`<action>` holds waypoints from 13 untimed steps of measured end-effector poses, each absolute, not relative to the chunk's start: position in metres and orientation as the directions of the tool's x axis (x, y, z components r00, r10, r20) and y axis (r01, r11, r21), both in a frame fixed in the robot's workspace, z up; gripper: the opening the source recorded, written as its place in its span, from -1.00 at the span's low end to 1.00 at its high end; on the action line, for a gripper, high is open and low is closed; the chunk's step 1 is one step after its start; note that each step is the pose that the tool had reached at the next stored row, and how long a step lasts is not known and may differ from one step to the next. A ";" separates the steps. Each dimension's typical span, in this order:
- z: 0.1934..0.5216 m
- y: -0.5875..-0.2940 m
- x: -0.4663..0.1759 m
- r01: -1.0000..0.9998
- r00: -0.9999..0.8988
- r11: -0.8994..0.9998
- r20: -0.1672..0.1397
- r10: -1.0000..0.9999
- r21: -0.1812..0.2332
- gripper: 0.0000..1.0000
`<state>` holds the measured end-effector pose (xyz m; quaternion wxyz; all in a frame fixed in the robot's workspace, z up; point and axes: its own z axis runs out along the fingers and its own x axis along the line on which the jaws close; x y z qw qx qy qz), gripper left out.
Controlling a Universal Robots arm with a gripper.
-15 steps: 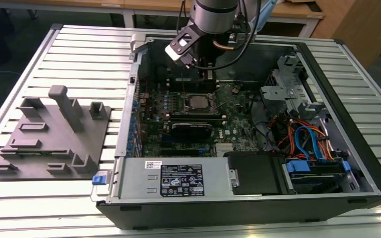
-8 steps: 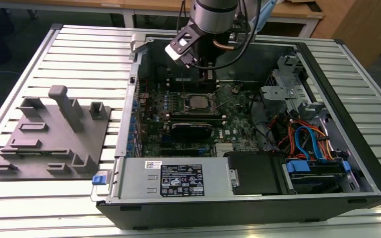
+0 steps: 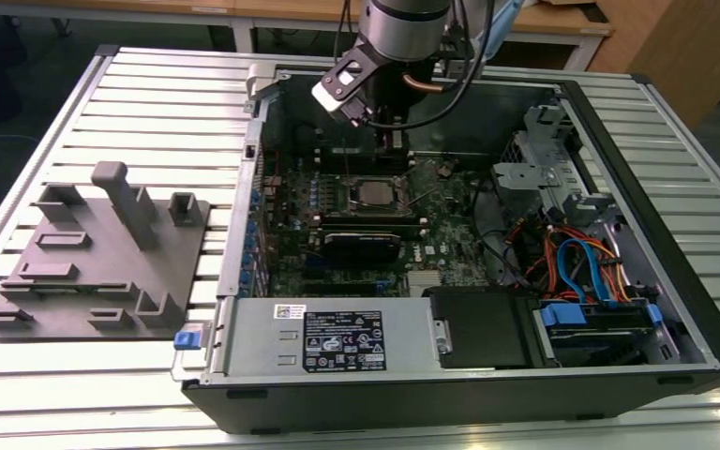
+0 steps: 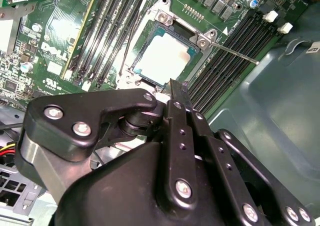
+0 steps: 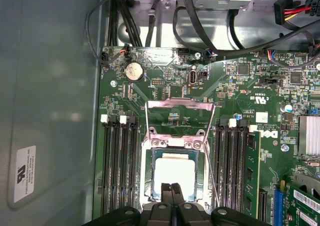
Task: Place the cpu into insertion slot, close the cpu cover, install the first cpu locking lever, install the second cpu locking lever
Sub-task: 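Close the cpu cover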
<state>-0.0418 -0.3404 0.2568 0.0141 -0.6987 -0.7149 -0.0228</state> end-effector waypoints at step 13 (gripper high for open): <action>0.257 -0.340 -0.039 1.000 -0.023 0.022 0.052 0.998 0.013 -0.80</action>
